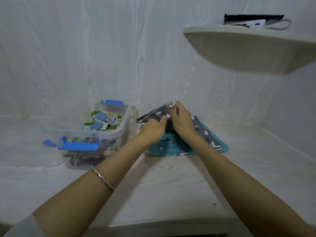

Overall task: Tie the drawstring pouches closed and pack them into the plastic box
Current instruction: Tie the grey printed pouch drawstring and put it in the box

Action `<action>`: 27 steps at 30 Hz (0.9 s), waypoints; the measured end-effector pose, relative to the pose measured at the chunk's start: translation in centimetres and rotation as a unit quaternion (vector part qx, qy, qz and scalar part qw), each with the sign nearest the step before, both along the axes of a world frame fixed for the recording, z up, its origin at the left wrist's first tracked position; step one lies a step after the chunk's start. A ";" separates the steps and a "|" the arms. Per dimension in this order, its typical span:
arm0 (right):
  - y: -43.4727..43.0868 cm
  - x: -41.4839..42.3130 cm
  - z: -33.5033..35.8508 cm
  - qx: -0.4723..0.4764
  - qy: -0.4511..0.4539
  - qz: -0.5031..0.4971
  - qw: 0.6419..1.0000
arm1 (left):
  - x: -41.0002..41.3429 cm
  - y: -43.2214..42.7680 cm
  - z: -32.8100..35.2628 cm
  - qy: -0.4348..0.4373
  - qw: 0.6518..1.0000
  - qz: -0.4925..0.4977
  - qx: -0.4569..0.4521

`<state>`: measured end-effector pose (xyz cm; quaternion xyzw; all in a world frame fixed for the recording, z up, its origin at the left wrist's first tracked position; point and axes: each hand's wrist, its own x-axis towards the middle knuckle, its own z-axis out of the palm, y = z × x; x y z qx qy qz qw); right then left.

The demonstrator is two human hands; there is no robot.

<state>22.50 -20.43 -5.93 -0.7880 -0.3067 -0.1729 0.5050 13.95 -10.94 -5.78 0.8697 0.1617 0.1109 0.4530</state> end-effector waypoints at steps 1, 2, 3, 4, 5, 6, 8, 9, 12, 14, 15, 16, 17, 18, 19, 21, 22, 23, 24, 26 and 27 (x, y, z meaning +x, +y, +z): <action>-0.6 0.1 1.3 0.012 -0.013 -0.004 1.000 | -0.1 -0.3 0.6 0.070 0.983 -0.039 -0.164; -1.2 0.2 2.5 0.022 -0.029 -0.010 0.999 | -0.2 -0.5 1.0 0.104 0.949 -0.063 -0.290; -1.9 0.4 3.8 0.034 -0.050 -0.014 0.998 | -0.1 -0.9 1.5 0.103 0.926 -0.071 -0.355; -2.4 0.5 4.9 0.050 -0.067 -0.018 0.996 | -0.1 -1.1 1.9 0.084 0.917 -0.062 -0.386; -3.2 0.5 6.2 0.068 -0.087 -0.022 0.994 | -0.1 -1.6 2.6 0.056 0.908 -0.052 -0.413; -3.8 0.5 7.4 0.086 -0.105 -0.027 0.990 | 0.0 -1.9 3.2 0.022 0.900 -0.039 -0.434; -5.2 0.2 10.0 0.116 -0.129 -0.035 0.984 | 0.0 -2.5 4.7 -0.037 0.878 -0.001 -0.477; -5.9 -0.1 11.1 0.128 -0.135 -0.036 0.982 | 0.1 -2.5 5.5 -0.068 0.869 0.023 -0.489; -6.9 -1.0 12.9 0.141 -0.133 -0.013 0.981 | 0.6 -1.5 7.2 -0.183 0.878 0.087 -0.433; -7.3 -1.7 13.2 0.141 -0.134 0.002 0.981 | 0.2 -1.0 8.6 -0.273 0.872 0.109 -0.391; -7.3 -2.0 13.1 0.141 -0.134 0.007 0.981 | -0.2 -0.8 9.3 -0.316 0.864 0.113 -0.377; -7.3 -2.2 12.7 0.142 -0.125 0.012 0.982 | -0.5 -0.6 9.9 -0.354 0.855 0.115 -0.361; -7.1 -2.4 12.1 0.149 -0.102 0.021 0.983 | -0.9 -0.4 10.2 -0.376 0.852 0.121 -0.344; -6.9 -2.4 11.2 0.156 -0.071 0.029 0.985 | -1.0 -0.1 10.3 -0.384 0.852 0.126 -0.331; -6.7 -2.4 10.2 0.158 -0.042 0.029 0.986 | -1.1 0.2 10.1 -0.386 0.856 0.127 -0.321; -6.2 -2.2 8.3 0.158 0.011 0.016 0.987 | -1.2 0.6 9.4 -0.372 0.871 0.133 -0.293; -6.1 -2.0 7.4 0.183 0.053 0.018 0.981 | -1.0 1.0 9.0 -0.365 0.873 0.139 -0.291; -6.0 -1.7 6.7 0.232 0.118 0.027 0.965 | -0.9 1.4 8.5 -0.359 0.869 0.145 -0.308; -6.2 -1.5 6.1 0.294 0.193 0.040 0.935 | -0.8 2.0 8.1 -0.357 0.856 0.153 -0.342; -7.2 -0.6 4.8 0.406 0.309 0.049 0.859 | -1.0 3.3 7.5 -0.362 0.821 0.165 -0.410; -7.9 -0.1 3.9 0.432 0.345 0.039 0.832 | -1.2 4.0 7.2 -0.362 0.810 0.173 -0.428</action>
